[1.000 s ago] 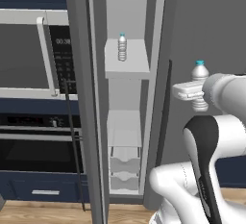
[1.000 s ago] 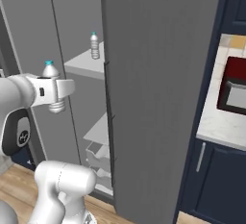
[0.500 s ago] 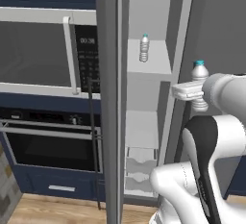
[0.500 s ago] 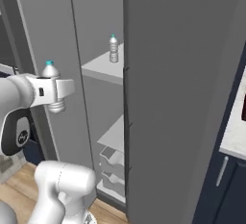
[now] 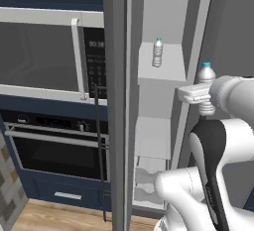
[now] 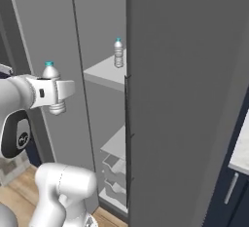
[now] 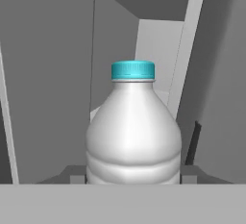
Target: Take the bottled waters from the counter and place them in the freezer to freeze. Close the freezer door after placing the bottles.
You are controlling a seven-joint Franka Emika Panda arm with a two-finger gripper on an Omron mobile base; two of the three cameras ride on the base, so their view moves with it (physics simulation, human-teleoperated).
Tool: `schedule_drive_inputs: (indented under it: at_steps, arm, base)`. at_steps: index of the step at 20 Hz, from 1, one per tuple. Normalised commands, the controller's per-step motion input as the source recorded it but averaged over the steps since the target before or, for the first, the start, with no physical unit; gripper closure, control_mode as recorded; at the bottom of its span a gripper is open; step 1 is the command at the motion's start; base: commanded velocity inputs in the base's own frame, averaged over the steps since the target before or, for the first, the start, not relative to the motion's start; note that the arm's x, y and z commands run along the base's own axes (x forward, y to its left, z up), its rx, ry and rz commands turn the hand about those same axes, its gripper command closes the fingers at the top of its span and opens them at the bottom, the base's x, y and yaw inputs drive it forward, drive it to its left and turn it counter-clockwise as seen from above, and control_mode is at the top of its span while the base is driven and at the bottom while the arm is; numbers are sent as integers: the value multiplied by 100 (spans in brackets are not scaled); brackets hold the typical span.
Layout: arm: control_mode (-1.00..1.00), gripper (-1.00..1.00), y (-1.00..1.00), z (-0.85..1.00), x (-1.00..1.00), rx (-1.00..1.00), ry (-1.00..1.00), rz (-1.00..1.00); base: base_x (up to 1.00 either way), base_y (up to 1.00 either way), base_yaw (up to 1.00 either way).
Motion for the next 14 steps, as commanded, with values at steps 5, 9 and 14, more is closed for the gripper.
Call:
schedule_drive_inputs:
  at_steps: [5, 9, 14]
  arm:
    - [100, 100, 0, 0, 0, 0, 0, 0]
    - [100, 100, 0, 0, 0, 0, 0, 0]
    - [100, 100, 0, 0, 0, 0, 0, 0]
  base:
    - [53, 0, 0]
    - [32, 21, 0]
    - [29, 32, -3]
